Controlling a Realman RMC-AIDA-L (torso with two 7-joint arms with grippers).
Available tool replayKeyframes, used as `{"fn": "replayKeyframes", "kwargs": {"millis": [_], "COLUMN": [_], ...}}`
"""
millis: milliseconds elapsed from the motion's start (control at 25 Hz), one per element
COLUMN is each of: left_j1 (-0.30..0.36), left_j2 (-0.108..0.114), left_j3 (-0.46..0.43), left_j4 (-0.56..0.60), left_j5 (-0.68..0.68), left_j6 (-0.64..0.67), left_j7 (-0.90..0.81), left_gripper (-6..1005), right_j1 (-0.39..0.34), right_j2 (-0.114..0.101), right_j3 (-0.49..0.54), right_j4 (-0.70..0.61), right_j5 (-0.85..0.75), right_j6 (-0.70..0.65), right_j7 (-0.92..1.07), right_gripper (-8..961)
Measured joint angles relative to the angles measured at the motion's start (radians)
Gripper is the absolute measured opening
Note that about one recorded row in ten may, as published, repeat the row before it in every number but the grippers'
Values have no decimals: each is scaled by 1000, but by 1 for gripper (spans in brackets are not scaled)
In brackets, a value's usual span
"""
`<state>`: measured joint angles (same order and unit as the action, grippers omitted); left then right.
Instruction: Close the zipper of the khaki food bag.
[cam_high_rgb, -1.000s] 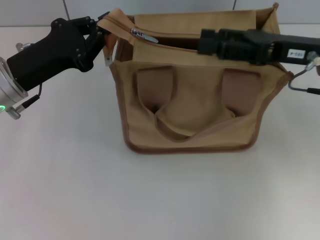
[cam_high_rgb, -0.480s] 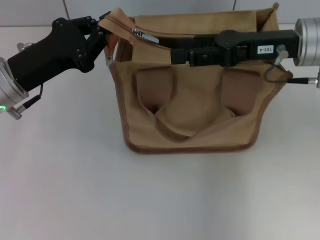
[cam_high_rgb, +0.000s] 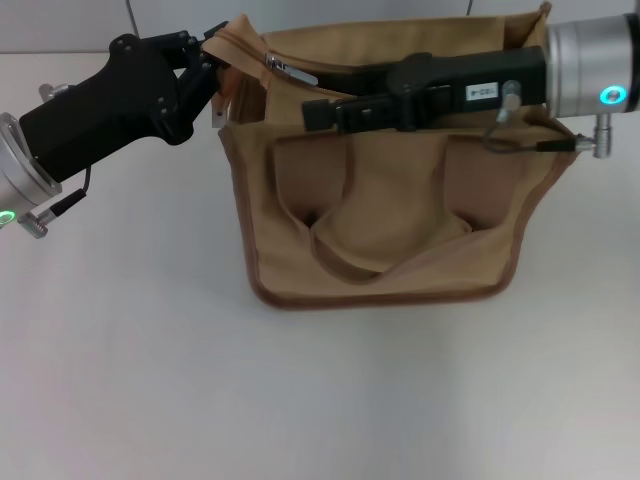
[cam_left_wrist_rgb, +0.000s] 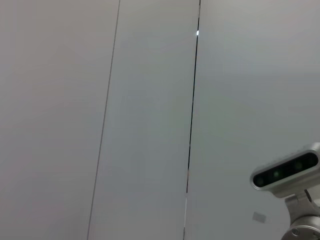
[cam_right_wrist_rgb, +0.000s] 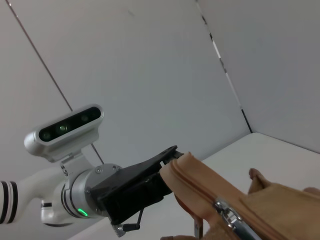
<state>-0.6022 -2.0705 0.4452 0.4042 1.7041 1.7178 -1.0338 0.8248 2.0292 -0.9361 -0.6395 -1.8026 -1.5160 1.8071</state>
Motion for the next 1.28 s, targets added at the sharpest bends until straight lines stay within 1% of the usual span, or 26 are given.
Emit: {"fn": "replayKeyframes", "kwargs": {"millis": [280,440,760,1000,1280], "left_j1": [-4,-5,-13,-18,-18], "left_j2": [0,0,0,0,0], "left_j3": [0,-1,-6,-5,-7], "left_j4": [-1,-1,-1,-1,-4], "left_j5": [0,0,0,0,0], "left_j6": [5,5,-1,-8,-6], "left_j7": [0,0,-4,-6,-4], "left_gripper": [65,67,71,74,77], "right_j1": [19,19,-28,-42,-99], "right_j2": [19,23,23,25,27], "right_j3": [-39,-43,-42,-32,-25], "right_j4": [-44,-83,-176,-220,-343], "right_j5": [0,0,4,4,11], "right_j6": [19,-5,-73,-91,-106], "right_j7": [-3,-2,23,37,100], "right_gripper": [735,731,722,716,709]}}
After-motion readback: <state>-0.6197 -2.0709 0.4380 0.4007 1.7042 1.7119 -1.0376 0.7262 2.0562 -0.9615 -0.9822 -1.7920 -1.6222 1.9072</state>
